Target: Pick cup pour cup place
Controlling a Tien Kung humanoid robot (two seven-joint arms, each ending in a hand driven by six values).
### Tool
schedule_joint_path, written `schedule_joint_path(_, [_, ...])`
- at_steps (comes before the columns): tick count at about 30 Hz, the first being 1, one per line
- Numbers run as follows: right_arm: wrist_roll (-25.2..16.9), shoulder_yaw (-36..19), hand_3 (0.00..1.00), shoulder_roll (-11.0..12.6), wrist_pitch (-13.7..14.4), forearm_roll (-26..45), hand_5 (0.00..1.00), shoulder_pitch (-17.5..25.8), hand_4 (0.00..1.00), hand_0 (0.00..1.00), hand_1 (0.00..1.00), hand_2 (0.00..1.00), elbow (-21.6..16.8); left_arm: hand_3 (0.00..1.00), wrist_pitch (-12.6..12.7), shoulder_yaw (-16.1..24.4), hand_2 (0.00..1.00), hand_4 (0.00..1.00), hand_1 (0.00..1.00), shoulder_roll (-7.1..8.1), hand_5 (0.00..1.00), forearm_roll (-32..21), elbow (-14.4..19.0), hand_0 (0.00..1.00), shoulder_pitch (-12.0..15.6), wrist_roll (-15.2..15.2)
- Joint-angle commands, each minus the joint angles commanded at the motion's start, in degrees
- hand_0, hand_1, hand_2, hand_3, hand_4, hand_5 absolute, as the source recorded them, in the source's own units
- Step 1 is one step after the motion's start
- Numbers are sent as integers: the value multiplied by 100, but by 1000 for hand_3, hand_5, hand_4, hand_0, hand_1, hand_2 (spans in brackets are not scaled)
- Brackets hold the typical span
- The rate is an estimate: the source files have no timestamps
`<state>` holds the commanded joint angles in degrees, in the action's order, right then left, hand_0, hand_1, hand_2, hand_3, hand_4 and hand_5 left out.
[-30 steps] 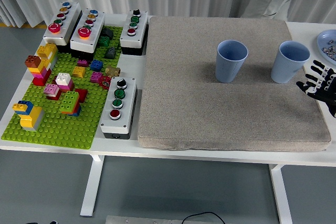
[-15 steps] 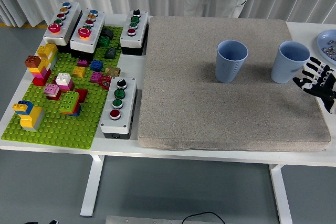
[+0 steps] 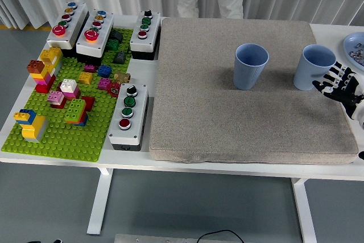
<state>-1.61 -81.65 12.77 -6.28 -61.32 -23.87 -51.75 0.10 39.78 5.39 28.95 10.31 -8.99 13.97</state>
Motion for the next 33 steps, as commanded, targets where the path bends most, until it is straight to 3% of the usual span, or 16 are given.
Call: schedule_joint_path(33, [-126, 14, 886, -239, 94, -61, 168, -362, 804, 874, 833, 895, 274, 664, -17, -132, 830, 522, 810, -10, 905, -87, 0, 762, -89, -24])
